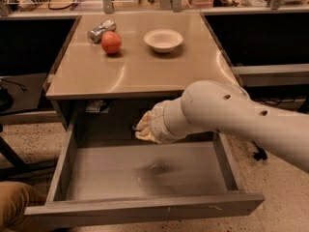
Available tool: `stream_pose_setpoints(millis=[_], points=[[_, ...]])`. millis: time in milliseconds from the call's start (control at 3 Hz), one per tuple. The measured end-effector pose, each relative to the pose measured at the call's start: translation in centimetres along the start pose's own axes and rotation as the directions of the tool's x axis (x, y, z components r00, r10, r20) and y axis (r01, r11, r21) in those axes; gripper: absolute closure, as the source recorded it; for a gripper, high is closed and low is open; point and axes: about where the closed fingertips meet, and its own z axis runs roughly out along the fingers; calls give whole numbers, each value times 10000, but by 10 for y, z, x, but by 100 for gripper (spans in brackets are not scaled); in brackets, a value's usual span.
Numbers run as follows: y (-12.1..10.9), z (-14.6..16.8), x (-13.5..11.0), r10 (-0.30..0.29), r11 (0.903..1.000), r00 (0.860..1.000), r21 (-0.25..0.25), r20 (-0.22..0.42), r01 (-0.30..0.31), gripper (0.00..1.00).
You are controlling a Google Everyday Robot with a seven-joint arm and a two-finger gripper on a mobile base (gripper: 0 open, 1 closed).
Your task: Pick rxbar chocolate from top drawer and place on counter
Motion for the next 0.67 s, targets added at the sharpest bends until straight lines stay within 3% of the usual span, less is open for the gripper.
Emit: stream_pose_setpoints(millis=[333, 667], points=[[-46, -55, -6, -483, 9850, 9988, 1657, -72, 488, 100], [-93, -112, -14, -1287, 9391, 9892, 3119, -705, 1444, 100]])
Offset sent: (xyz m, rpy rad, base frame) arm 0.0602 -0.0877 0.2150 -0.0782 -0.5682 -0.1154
